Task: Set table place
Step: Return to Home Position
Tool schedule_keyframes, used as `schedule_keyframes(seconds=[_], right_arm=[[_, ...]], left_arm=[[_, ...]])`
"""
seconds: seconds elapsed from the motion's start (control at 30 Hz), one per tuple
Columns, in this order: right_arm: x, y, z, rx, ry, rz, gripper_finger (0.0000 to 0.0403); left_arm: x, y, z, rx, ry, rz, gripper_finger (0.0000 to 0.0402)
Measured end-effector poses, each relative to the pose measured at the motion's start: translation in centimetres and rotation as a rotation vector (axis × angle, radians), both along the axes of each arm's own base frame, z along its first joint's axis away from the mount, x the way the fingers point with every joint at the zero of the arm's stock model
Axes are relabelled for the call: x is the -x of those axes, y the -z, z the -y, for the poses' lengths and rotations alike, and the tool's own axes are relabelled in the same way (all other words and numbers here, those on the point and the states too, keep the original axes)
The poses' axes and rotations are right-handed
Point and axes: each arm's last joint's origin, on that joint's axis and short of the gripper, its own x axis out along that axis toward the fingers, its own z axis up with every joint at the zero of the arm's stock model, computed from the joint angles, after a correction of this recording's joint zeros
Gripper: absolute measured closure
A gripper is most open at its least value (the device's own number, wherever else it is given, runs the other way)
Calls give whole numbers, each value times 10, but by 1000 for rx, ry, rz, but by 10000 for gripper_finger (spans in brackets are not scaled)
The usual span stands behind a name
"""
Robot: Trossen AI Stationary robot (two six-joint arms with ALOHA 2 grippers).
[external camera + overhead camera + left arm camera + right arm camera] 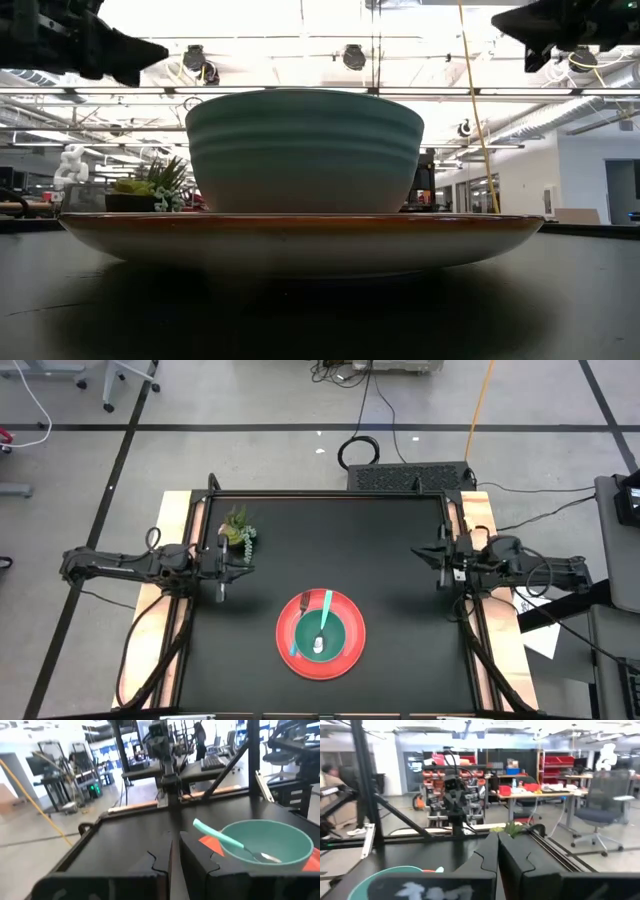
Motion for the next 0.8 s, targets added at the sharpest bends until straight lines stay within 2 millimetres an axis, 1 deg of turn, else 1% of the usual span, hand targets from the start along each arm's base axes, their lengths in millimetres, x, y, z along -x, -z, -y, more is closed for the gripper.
schedule_keyframes(seconds=[0.1, 0.23, 0.37, 0.53, 0.8], right_arm=[[6, 0, 0, 5, -10, 7, 403], [10, 7, -2, 20, -55, -57, 403], [14, 10, -2, 17, -61, -76, 403], [18, 15, -5, 24, -125, -108, 403], [8, 47, -5, -29, -131, -142, 403]], left_arm=[[3, -4, 0, -3, 1, 40, 362], [10, -7, 0, -4, 2, 83, 362], [19, -6, -2, 0, -21, 75, 362], [26, -1, -3, 12, -57, 47, 362], [31, 2, -3, 18, -55, 33, 362]])
